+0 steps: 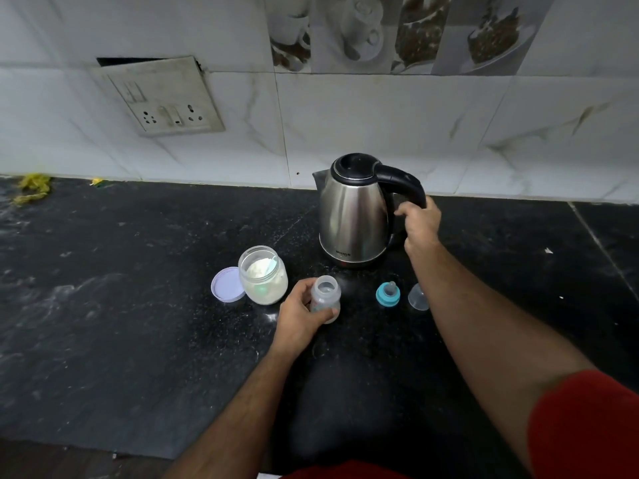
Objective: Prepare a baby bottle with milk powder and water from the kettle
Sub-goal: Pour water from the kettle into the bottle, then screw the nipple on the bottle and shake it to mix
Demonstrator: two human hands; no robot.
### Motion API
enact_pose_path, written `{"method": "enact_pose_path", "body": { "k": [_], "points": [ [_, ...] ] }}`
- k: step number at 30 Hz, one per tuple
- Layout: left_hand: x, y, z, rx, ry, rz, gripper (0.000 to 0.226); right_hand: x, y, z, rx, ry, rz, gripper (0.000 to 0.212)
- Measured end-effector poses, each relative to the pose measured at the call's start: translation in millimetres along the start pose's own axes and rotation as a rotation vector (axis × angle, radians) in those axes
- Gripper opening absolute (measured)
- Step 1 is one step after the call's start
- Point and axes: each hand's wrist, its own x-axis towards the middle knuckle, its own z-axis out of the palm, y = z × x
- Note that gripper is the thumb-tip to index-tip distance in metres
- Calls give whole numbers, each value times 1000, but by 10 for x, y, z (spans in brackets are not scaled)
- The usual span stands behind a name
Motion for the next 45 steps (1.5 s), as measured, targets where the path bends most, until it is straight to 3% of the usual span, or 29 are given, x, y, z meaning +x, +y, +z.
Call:
{"method": "enact_pose_path", "body": {
  "k": [11, 14, 20, 23, 28, 38, 45],
  "points": [
    [-2, 39, 17, 17, -2, 10, 56, 161, 73, -81, -121, -90, 22, 28],
    [-37, 66, 20, 15, -2, 24, 56, 147, 35, -125, -201, -101, 22, 38],
    [-122, 84, -1, 15, -15, 49, 56, -97, 20, -319, -419, 115, -98, 57],
    [-175, 72, -17, 13, -21, 56, 57, -357, 43, -449, -453, 202, -212, 46],
    [-300, 10, -54, 4, -64, 60, 57, -923, 224, -654, -467, 86, -340, 18],
    [-585, -75, -37, 56, -127, 77, 54, -1825, 1062, -1043, -633, -61, -240, 18],
    [-700, -126, -33, 50, -152, 87, 55, -1778, 1136, -1090, -734, -76, -203, 19]
  ]
}}
